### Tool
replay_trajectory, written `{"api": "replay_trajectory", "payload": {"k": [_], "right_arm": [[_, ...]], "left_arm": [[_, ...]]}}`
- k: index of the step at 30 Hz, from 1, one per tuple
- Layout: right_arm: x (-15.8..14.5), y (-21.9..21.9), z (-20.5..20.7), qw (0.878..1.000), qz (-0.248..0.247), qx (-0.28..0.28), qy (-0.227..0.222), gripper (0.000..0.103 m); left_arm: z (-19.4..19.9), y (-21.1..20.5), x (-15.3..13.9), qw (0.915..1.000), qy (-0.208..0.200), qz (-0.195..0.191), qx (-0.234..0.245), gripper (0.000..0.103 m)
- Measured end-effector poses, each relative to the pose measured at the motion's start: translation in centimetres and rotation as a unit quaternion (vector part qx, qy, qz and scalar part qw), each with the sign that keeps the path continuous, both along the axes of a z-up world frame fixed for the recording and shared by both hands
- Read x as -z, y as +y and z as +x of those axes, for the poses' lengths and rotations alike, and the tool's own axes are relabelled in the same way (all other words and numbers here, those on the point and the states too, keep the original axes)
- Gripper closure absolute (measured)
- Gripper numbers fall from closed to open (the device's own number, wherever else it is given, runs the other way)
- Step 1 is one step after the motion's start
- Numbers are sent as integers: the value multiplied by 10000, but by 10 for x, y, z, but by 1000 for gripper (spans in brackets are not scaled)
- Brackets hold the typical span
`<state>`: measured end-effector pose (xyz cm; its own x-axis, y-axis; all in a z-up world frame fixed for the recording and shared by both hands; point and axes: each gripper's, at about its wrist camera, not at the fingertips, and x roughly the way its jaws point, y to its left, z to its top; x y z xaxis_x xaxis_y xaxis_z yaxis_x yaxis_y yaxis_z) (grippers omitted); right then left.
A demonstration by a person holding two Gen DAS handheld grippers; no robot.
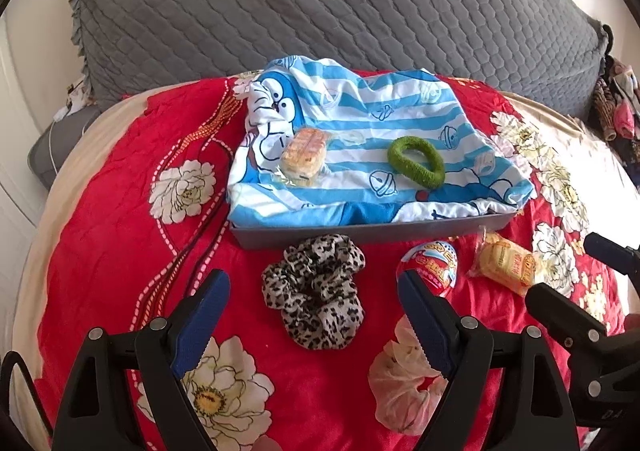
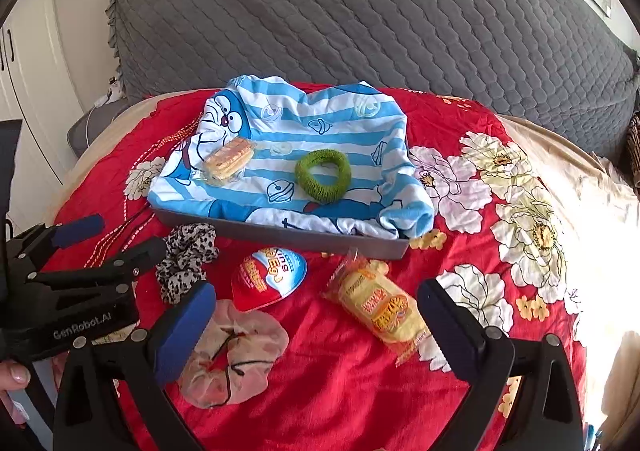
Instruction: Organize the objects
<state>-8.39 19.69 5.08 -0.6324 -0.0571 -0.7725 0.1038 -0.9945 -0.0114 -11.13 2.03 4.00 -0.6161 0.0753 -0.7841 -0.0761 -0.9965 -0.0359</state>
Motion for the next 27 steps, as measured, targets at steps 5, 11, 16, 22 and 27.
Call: {"api": "replay_trajectory", "payload": {"k": [5,11,16,22,27], "right_arm": [[1,4,6,10000,-38,19,-26,2],[6,5,14,10000,7,-22,-50,2],[9,4,18,9999,20,-38,-107,2],[6,7,21,9999,-113,-23,-84,2],[8,9,24,9990,-433,-12,-125,1]], "left_arm": [[6,2,1,10000,20,-62,21,16],[12,1,0,10000,-40,8,22,16],[20,2,-1,10000,-28,8,13,16],[28,1,-3,10000,19,-35,-9,16],[34,1,-4,10000,43,-60,-2,16]]}}
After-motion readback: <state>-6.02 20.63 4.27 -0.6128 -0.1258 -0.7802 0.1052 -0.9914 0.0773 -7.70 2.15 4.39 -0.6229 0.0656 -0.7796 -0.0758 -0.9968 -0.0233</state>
